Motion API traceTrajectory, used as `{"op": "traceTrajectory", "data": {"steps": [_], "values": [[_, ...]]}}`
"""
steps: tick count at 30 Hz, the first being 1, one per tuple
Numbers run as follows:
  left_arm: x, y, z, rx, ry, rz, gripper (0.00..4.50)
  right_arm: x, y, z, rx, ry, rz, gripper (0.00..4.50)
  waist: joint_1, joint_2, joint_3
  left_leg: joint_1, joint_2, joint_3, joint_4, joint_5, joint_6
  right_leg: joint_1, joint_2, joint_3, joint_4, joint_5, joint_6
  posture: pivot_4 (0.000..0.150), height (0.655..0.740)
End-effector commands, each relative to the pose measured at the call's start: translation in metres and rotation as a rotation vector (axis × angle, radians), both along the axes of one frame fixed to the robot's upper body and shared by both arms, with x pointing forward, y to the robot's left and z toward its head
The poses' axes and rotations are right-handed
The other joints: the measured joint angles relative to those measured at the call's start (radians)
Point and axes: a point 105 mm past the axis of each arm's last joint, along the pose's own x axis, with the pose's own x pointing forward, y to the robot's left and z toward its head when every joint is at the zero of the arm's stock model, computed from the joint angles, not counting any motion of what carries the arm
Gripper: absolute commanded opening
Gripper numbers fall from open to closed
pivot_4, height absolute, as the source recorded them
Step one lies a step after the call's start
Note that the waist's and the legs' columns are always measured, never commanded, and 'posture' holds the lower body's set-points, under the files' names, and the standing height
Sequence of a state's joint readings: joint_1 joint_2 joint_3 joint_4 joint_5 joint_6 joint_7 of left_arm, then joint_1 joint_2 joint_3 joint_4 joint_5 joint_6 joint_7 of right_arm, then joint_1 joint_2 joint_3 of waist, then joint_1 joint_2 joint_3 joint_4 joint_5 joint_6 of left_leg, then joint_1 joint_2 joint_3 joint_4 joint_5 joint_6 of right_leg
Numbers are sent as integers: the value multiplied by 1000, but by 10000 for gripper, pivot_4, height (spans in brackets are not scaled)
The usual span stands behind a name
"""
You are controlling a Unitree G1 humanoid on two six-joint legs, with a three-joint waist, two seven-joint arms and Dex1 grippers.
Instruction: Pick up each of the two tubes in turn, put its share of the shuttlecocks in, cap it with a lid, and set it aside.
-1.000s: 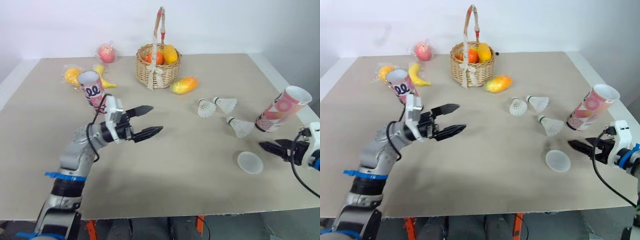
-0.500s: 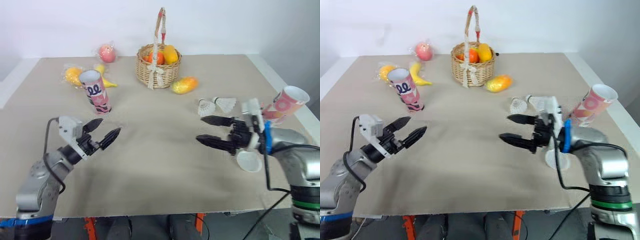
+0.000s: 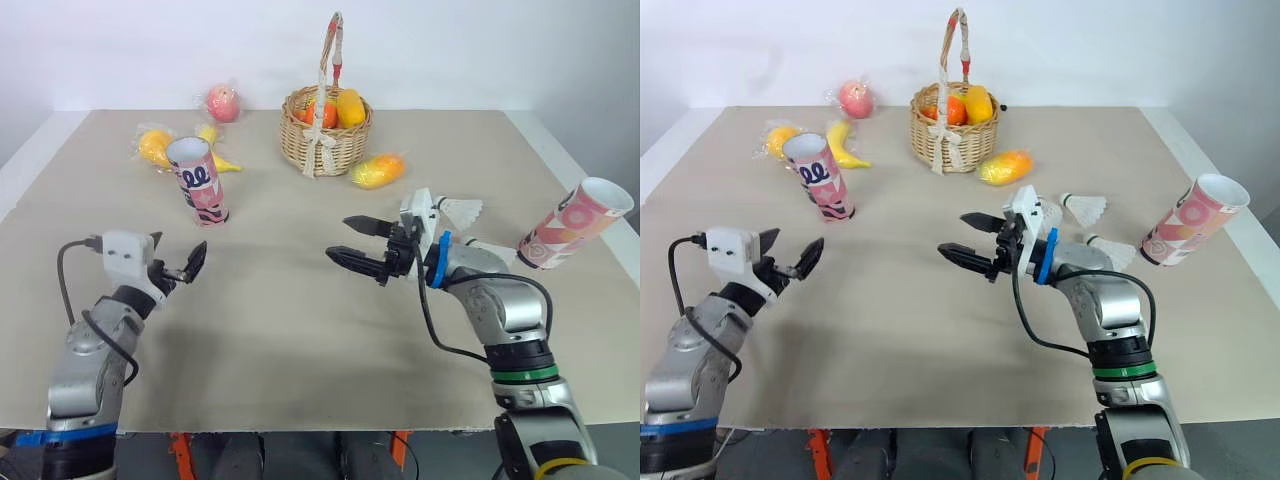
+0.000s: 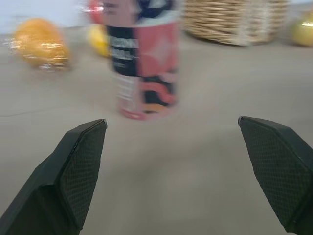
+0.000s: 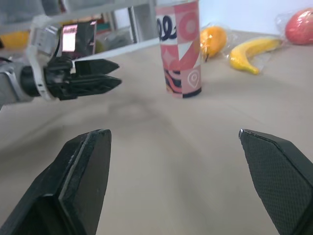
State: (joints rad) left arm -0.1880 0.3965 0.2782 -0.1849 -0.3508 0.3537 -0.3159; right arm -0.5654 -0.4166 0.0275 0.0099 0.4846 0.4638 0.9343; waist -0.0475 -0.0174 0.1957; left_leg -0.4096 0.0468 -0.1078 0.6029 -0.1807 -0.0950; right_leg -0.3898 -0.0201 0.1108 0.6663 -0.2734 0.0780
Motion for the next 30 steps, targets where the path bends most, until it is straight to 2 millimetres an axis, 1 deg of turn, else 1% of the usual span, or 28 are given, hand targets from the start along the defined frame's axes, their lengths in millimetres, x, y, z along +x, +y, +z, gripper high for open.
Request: {"op": "traceTrajectory", "data": {"steps": [1, 7, 10, 16, 20, 22, 25, 30], "values": [[10, 2, 10, 19, -17, 7, 45000, -8, 3, 12, 13, -66, -4, 44607, 0, 0, 0, 0, 0, 0, 0, 0, 0, 0, 0, 0, 0, 0, 0, 1500, 7400], [30, -5, 12, 19, 6, -20, 45000, -12, -2, 8, 15, -61, -30, 44607, 0, 0, 0, 0, 0, 0, 0, 0, 0, 0, 0, 0, 0, 0, 0, 1500, 7400], [42, -6, 16, -1, 5, -24, 45000, -13, -5, 7, 13, -60, -48, 44607, 0, 0, 0, 0, 0, 0, 0, 0, 0, 0, 0, 0, 0, 0, 0, 1500, 7400], [63, 3, 25, -4, 12, 15, 45000, -13, -10, 8, 19, -59, -79, 44607, 0, 0, 0, 0, 0, 0, 0, 0, 0, 0, 0, 0, 0, 0, 0, 1500, 7400], [71, 0, 21, 12, 37, 3, 45000, -16, -14, 10, 21, -64, -97, 44607, 0, 0, 0, 0, 0, 0, 0, 0, 0, 0, 0, 0, 0, 1, -1, 1500, 7400], [78, -4, 16, 22, 56, -13, 45000, -19, -14, 11, 22, -69, -100, 44607, 0, 0, 0, -1, 0, 0, -1, 0, 0, 0, 0, 0, 0, 2, -4, 1500, 7400], [88, -9, 13, 30, 67, -35, 45000, -22, -13, 13, 20, -73, -102, 44607, 0, 0, 0, -1, 0, 0, -1, 0, -1, 0, 0, 0, 0, 2, -4, 1500, 7400], [102, -11, 16, 11, 71, -46, 45000, -25, -11, 16, 9, -83, -106, 44607, 0, 0, 0, -1, 0, 0, -1, 1, -1, 0, 0, 0, 0, 2, -3, 1500, 7400]]}}
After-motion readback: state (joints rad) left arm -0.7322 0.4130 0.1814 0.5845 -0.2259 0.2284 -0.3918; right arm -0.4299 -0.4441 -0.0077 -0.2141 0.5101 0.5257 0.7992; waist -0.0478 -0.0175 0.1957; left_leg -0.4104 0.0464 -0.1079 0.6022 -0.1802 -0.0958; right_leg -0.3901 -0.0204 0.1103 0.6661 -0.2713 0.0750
